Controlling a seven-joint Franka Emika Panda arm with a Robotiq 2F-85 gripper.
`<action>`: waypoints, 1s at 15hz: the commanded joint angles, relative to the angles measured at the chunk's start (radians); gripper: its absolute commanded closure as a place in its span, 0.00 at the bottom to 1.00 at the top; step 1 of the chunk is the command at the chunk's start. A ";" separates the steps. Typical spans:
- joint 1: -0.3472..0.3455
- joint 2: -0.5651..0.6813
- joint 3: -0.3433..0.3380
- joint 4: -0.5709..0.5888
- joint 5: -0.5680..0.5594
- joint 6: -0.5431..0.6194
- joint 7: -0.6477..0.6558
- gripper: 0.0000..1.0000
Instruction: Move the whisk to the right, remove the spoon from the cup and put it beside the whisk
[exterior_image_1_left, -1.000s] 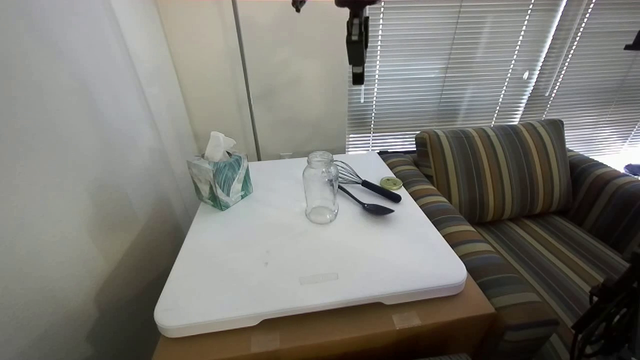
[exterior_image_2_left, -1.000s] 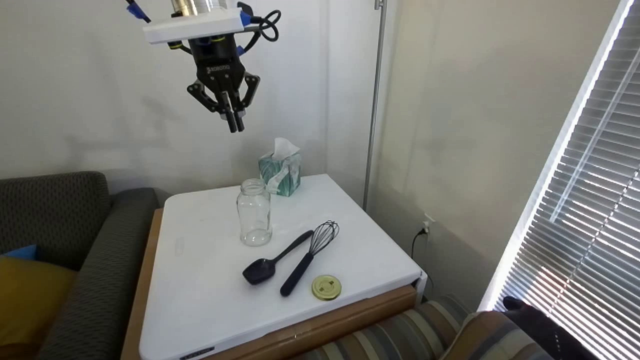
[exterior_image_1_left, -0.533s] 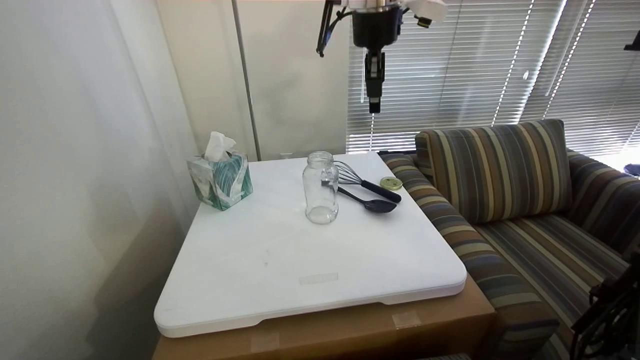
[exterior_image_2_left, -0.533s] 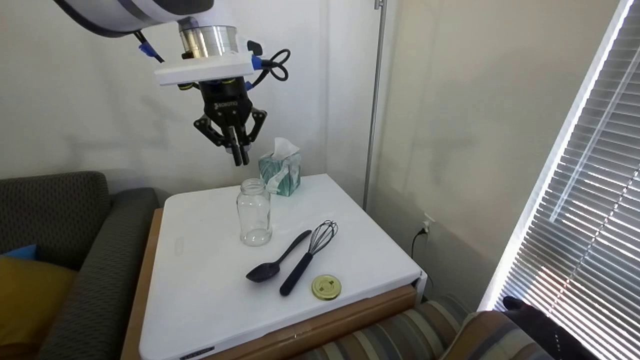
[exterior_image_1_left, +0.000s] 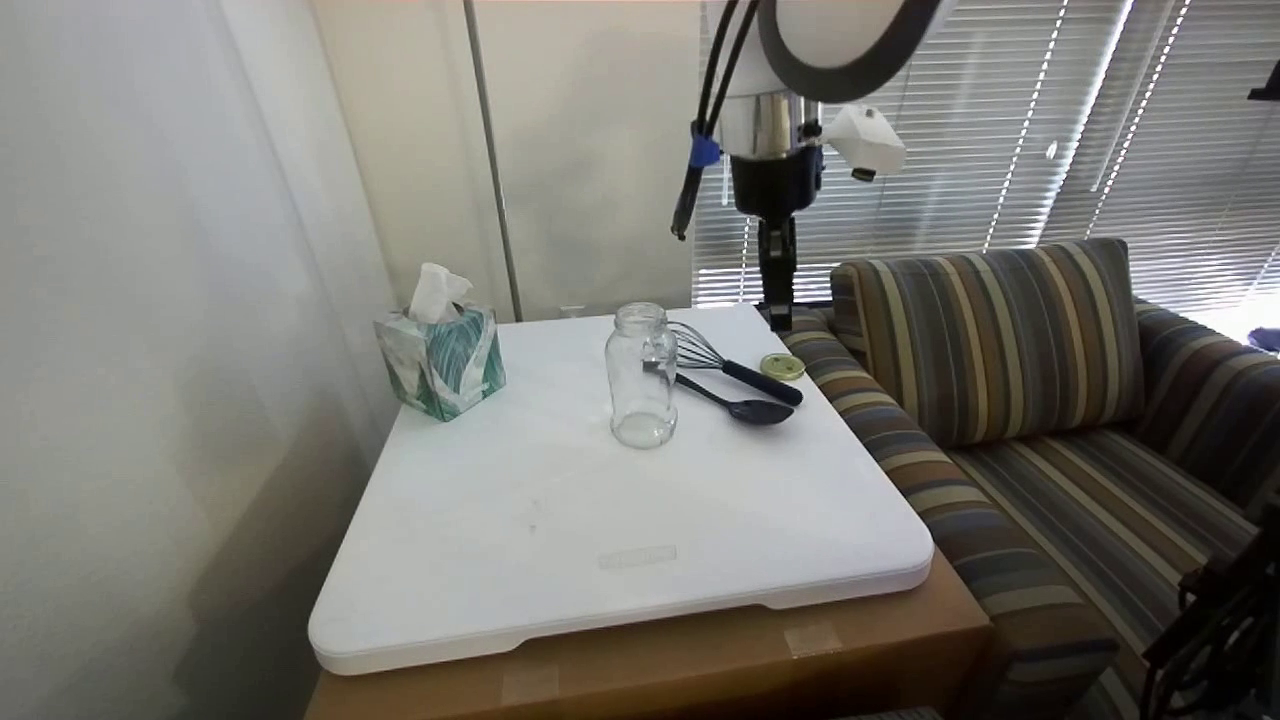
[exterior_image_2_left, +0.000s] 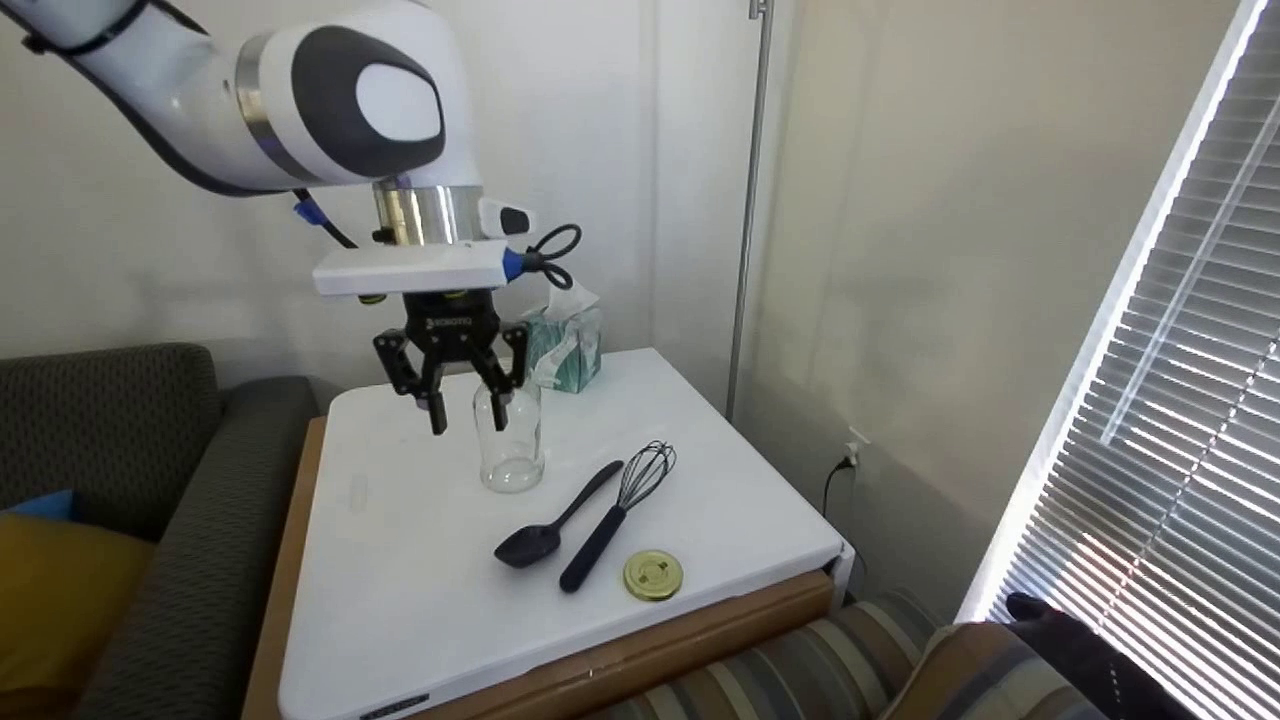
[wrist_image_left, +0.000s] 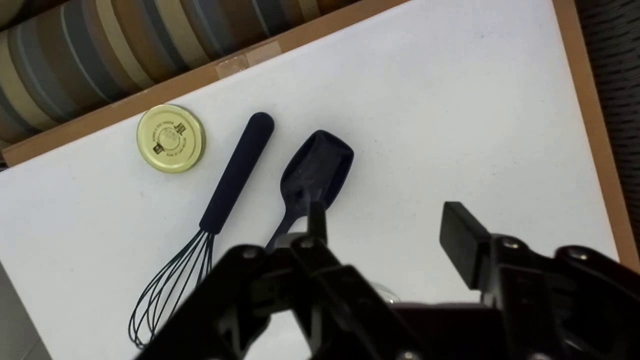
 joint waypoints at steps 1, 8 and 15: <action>-0.054 0.063 0.005 -0.042 0.053 0.114 -0.009 0.08; -0.157 0.250 0.063 -0.014 0.246 0.180 -0.046 0.00; -0.177 0.349 0.059 0.051 0.287 0.202 -0.006 0.00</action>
